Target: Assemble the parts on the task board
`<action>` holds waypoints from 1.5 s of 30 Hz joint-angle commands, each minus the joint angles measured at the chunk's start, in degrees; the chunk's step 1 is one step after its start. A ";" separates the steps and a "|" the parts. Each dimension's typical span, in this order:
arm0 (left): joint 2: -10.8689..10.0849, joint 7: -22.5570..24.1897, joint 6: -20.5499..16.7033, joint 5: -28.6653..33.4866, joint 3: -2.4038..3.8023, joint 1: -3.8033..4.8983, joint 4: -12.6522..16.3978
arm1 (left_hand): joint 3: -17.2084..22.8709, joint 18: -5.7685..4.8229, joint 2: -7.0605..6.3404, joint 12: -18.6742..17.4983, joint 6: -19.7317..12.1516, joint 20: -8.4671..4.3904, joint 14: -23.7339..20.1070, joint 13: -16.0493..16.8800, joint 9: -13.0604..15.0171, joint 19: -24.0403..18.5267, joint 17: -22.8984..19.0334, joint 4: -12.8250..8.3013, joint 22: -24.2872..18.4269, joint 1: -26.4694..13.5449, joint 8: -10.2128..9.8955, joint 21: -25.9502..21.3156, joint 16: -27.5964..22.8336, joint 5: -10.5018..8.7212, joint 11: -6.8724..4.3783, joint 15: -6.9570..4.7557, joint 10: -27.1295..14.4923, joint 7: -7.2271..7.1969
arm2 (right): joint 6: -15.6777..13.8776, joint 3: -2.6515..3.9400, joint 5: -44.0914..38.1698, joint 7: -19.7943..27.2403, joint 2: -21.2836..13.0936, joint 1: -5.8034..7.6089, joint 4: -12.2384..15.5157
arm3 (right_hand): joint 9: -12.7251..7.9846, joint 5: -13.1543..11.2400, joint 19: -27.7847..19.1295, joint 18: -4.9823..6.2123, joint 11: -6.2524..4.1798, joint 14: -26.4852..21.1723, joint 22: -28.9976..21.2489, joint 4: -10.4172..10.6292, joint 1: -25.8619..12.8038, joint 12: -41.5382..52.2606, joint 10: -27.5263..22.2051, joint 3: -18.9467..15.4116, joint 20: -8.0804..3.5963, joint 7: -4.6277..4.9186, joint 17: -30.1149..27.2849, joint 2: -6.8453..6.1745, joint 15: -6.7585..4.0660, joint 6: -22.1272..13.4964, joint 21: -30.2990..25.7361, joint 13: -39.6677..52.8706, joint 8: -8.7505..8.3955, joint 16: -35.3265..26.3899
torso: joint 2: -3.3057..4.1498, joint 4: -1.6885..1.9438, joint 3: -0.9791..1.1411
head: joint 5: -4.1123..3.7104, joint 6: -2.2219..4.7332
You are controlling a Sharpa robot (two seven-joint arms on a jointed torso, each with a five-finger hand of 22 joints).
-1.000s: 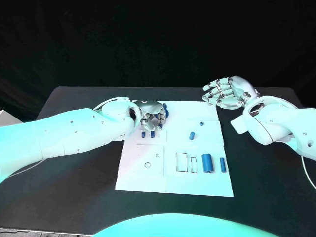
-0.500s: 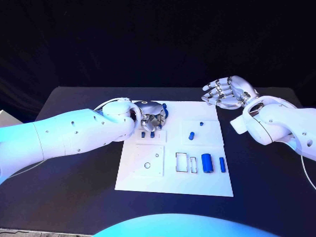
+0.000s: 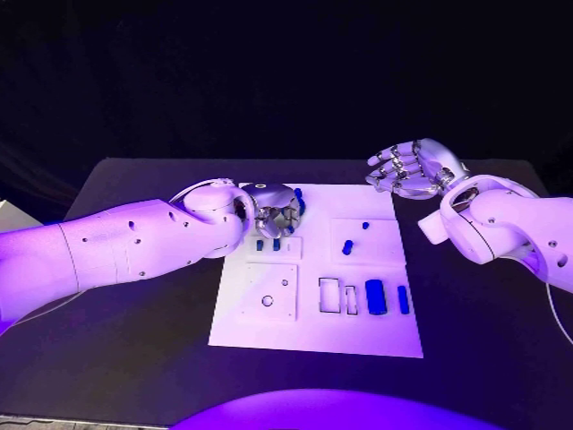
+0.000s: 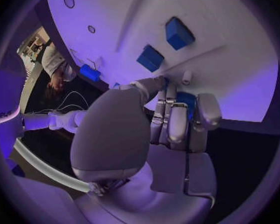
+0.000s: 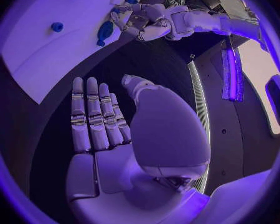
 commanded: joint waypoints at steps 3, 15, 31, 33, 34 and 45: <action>-0.79 1.36 -2.92 2.67 0.53 -0.05 1.06 | 0.25 -0.61 0.30 -0.69 0.37 0.03 0.55 -0.13 0.00 0.71 0.06 -0.61 0.36 -0.41 -0.60 0.44 0.28 0.06 0.05 0.08 0.43 -0.01 | 0.93 0.01 -0.27 0.62 -0.01 -0.02 0.09 | -0.09 0.33 -0.34 0.32 0.49 -0.03 -0.09 -0.32 -0.60 -0.33 -0.08 0.08 -0.05 1.86 -0.06 0.04 0.47 0.17 -0.17 -0.08 -0.40 -0.31 | 0.01 -0.03 -0.01 | -0.13 0.19; -5.51 0.97 -1.02 6.71 2.54 -0.04 4.87 | 0.35 -0.70 0.08 -1.70 0.84 0.18 0.80 -0.21 0.14 0.98 0.22 -0.73 0.77 -1.67 -1.01 0.78 0.33 -0.10 0.13 0.20 1.04 0.01 | 0.95 0.01 -0.28 0.59 -0.20 -0.02 0.01 | -0.09 0.33 -0.34 0.32 0.49 -0.03 -0.09 -0.32 -0.60 -0.33 -0.08 0.08 -0.05 1.86 -0.06 0.04 0.47 0.17 -0.17 -0.08 -0.40 -0.31 | -0.12 0.22 0.13 | -0.10 0.08; -8.06 0.00 0.95 6.66 2.70 -0.17 4.58 | 0.33 -0.75 0.05 -1.91 1.01 0.21 0.81 -0.20 0.21 1.11 0.15 -0.76 0.95 -1.93 -1.07 0.91 0.30 -0.14 0.11 0.19 1.22 -0.04 | 0.96 0.01 -0.28 0.64 -0.17 -0.05 -0.21 | -0.12 0.32 -0.32 0.32 0.50 0.00 -0.36 -0.33 -0.70 -0.37 -0.06 0.04 -0.03 1.87 -0.19 0.09 0.48 0.22 -0.15 -0.08 -0.43 -0.36 | 0.03 -0.07 -0.06 | 0.52 0.07; -8.05 0.00 1.16 6.64 2.70 -0.18 4.59 | 0.33 -0.75 0.05 -1.91 1.01 0.21 0.81 -0.20 0.21 1.11 0.15 -0.76 0.95 -1.93 -1.07 0.91 0.30 -0.14 0.11 0.19 1.22 -0.04 | 0.96 0.01 -0.28 0.63 -0.16 -0.06 -0.22 | -0.12 0.32 -0.32 0.32 0.50 0.00 -0.36 -0.33 -0.70 -0.37 -0.06 0.04 -0.03 1.87 -0.19 0.09 0.48 0.22 -0.15 -0.08 -0.43 -0.36 | 0.05 -0.12 -0.05 | 0.55 0.00; -8.04 -0.01 1.29 6.63 2.70 -0.19 4.59 | 0.33 -0.75 0.05 -1.91 1.01 0.21 0.81 -0.20 0.21 1.11 0.15 -0.76 0.95 -1.93 -1.07 0.91 0.30 -0.14 0.11 0.19 1.22 -0.04 | 0.96 0.01 -0.28 0.63 -0.16 -0.06 -0.22 | -0.12 0.32 -0.32 0.32 0.50 0.00 -0.36 -0.33 -0.70 -0.37 -0.06 0.04 -0.03 1.87 -0.19 0.09 0.48 0.22 -0.15 -0.08 -0.43 -0.36 | 0.06 -0.13 -0.05 | 0.55 0.00; -7.35 0.00 2.30 6.60 2.57 -0.29 3.71 | 0.33 -0.74 0.07 -2.05 1.16 0.21 0.81 -0.19 0.26 1.12 0.10 -0.79 0.97 -2.08 -1.09 0.92 0.28 -0.20 0.08 0.18 1.39 -0.08 | 0.85 0.01 -0.32 0.58 -0.32 -0.07 -0.16 | -0.12 0.32 -0.32 0.32 0.50 0.00 -0.36 -0.33 -0.70 -0.37 -0.06 0.04 -0.03 1.87 -0.19 0.09 0.48 0.22 -0.15 -0.08 -0.43 -0.36 | 0.07 0.01 -0.01 | 0.35 -0.38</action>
